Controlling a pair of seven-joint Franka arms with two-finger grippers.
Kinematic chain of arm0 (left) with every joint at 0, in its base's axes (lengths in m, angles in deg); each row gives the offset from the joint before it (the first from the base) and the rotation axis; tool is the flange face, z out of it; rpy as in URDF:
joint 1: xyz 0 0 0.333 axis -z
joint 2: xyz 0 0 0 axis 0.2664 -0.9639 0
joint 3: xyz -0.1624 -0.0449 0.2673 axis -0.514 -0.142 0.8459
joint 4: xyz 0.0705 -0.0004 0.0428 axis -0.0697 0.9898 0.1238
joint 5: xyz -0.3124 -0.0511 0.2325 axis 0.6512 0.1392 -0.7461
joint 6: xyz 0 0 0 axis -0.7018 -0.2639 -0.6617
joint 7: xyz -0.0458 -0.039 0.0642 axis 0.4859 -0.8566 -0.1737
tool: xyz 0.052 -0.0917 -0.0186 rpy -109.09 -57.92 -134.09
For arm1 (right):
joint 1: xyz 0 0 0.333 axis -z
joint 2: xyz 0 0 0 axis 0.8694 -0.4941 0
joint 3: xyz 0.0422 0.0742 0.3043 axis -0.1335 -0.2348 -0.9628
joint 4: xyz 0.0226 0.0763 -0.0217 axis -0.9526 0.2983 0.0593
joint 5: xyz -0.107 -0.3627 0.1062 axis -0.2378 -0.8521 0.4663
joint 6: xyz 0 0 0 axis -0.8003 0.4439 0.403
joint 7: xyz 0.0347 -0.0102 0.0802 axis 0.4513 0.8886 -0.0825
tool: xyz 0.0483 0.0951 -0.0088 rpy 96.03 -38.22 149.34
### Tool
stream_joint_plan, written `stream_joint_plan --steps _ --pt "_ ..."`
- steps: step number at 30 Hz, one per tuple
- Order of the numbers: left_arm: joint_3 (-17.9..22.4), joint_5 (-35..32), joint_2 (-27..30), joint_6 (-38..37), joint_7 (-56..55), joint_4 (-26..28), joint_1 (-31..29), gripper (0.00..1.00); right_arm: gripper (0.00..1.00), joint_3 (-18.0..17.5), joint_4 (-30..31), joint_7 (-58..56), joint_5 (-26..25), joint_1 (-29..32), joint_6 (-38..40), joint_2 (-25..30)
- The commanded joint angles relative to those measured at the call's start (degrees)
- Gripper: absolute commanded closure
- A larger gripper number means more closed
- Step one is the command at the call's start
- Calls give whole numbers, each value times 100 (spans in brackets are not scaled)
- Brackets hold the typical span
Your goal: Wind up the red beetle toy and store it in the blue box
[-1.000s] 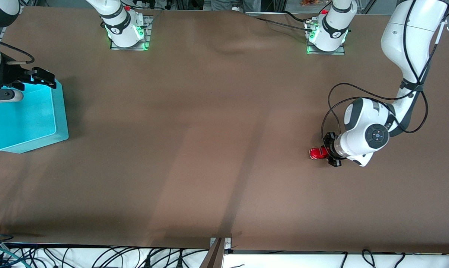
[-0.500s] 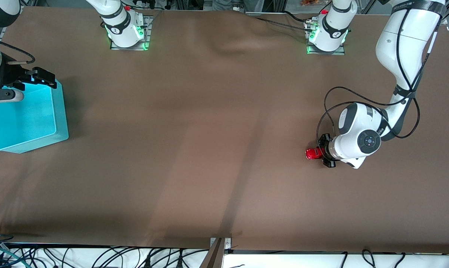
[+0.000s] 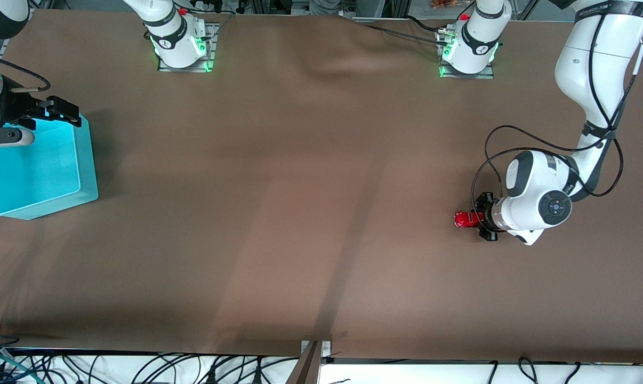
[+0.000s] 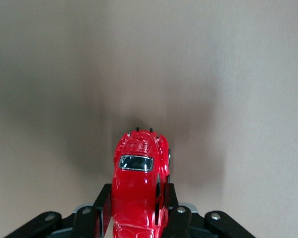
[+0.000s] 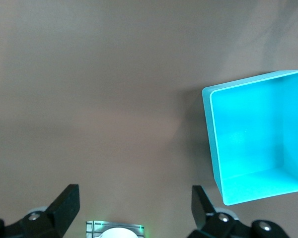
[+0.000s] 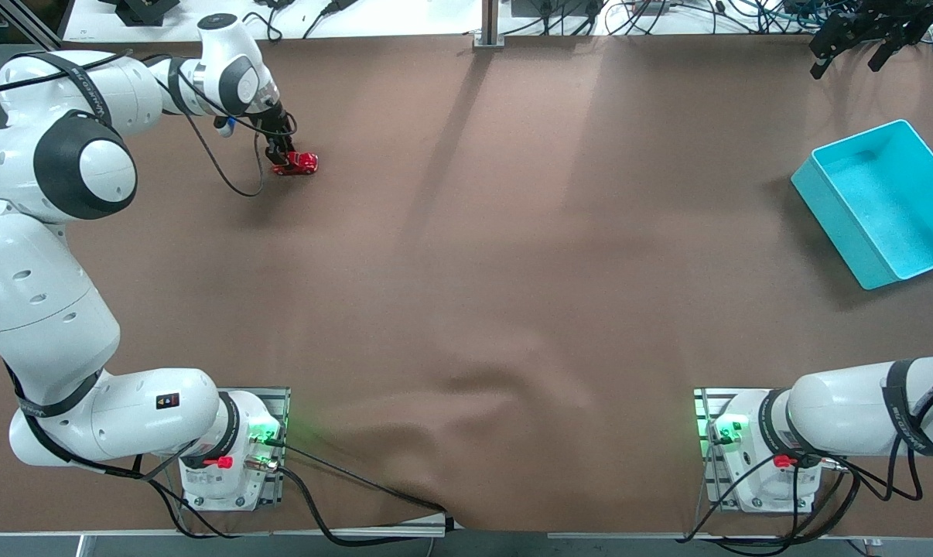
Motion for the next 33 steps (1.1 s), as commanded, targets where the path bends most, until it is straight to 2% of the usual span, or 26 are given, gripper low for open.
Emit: stream_joint_plan --steps 1,20,33 --pt "-15 -127 -162 -95 286 -113 -67 100 0 -9 -54 -66 -91 -20 90 24" --pt "100 -215 -232 -103 928 -139 -498 100 0 -9 -63 -66 -82 -20 99 24" --pt "407 -206 -232 -103 1218 -280 -524 100 0 -9 -63 -75 -82 -20 90 33"
